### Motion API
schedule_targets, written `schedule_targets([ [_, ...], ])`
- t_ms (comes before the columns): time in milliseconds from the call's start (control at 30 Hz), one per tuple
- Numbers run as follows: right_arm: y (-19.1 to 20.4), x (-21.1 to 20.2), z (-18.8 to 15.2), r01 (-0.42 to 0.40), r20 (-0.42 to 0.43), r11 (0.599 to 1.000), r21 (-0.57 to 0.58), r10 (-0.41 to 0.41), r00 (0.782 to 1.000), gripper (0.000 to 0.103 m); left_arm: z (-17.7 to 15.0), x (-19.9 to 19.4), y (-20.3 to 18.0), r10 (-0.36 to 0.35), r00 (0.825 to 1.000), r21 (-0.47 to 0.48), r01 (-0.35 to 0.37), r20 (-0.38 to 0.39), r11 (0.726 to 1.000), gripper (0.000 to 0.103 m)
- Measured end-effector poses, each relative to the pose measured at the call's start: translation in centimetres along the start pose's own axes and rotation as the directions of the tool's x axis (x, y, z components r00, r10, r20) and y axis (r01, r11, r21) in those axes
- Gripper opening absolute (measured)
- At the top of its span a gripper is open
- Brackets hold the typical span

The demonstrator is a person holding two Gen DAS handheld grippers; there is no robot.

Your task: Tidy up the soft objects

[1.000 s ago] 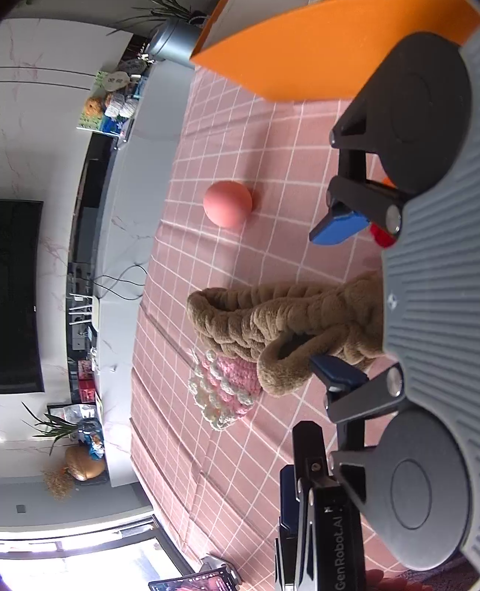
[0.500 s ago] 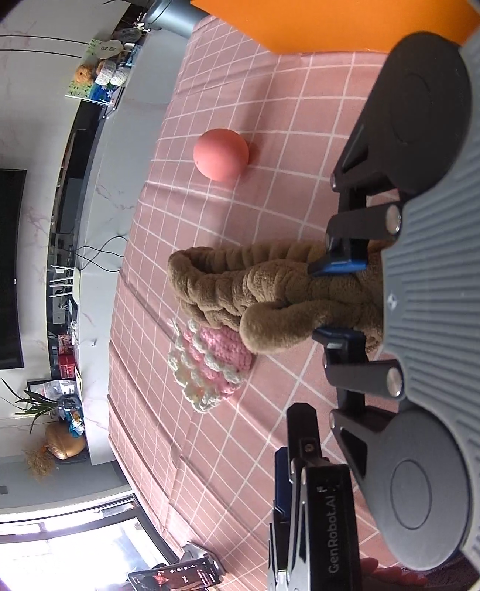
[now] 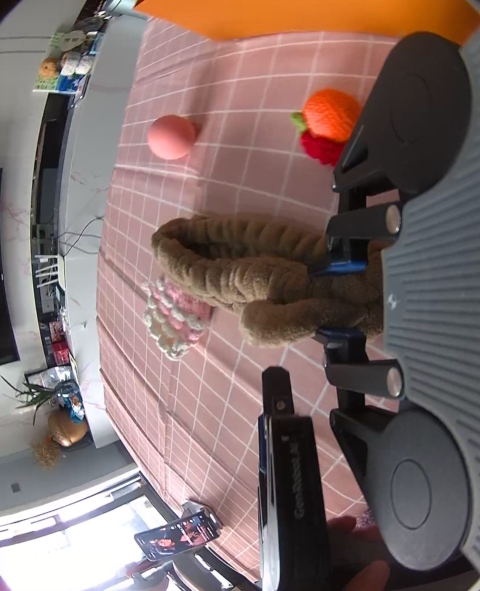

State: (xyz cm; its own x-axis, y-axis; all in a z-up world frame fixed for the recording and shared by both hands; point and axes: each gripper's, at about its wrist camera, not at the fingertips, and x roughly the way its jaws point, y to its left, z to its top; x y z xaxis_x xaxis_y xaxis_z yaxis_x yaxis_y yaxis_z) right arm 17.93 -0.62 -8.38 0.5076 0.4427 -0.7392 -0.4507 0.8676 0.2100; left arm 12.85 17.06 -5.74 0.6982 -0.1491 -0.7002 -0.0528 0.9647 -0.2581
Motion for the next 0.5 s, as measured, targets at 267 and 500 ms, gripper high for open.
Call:
schedule_targets([
  [267,-1.6,-2.5,0.2,-0.011,0.076,0.996,0.089,0.004,0.997,0.061,-0.5,-1.6,-0.7,-0.041,0.999,0.008,0.040,0.027,0.999,0.067],
  [500,-3.2,-4.5,1.6,0.001,0.181,0.989,0.145,-0.028,0.983,0.066,1.0,-2.2,-0.7,-0.081,0.994,-0.051,0.084,0.068,0.995,0.072],
])
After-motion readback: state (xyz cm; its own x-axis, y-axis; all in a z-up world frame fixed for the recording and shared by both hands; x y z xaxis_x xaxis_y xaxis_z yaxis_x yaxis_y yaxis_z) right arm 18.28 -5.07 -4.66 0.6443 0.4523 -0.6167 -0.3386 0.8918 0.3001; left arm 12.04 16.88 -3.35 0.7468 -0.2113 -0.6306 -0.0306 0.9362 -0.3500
